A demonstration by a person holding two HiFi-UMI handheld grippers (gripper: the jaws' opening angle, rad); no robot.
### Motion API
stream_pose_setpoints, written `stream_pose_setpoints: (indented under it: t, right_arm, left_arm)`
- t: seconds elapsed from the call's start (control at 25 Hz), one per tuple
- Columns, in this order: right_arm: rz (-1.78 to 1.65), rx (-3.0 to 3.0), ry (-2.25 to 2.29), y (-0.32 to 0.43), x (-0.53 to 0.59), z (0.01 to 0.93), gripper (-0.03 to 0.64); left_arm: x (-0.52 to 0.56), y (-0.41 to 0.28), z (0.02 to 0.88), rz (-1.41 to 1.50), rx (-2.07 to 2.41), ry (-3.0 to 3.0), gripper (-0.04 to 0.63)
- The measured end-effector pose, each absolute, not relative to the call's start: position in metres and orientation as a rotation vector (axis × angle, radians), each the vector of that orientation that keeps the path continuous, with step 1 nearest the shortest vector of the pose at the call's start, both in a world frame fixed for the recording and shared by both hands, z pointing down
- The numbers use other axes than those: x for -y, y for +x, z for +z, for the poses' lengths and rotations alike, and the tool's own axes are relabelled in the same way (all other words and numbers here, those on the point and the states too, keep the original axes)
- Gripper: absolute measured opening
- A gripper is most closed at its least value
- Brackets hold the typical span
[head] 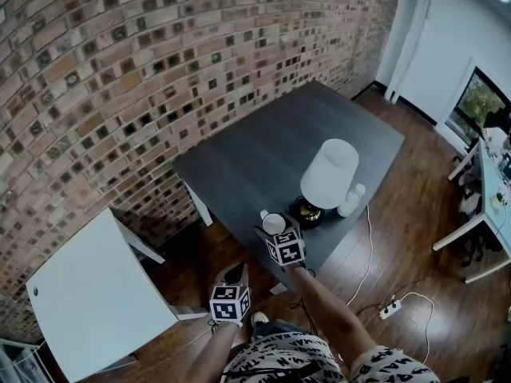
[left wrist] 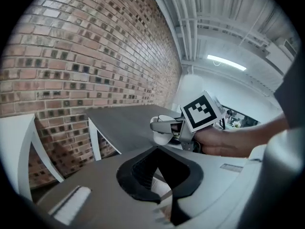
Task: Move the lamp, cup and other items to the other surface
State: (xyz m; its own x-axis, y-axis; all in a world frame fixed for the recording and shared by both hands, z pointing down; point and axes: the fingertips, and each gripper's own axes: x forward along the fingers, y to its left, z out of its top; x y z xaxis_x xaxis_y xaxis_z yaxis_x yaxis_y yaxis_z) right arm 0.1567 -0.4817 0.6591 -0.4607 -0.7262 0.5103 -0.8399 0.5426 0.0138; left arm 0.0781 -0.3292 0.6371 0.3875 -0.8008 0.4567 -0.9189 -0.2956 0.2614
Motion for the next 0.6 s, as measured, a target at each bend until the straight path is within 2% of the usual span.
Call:
stream_pose_setpoints:
  t: [0.6]
  right_arm:
    - [0.331,2.307,1.287,0.148,0.562,0.705,0.420]
  left_arm:
    - [0.368,0.068,0.665,0.389,1.496,2.090,0.003]
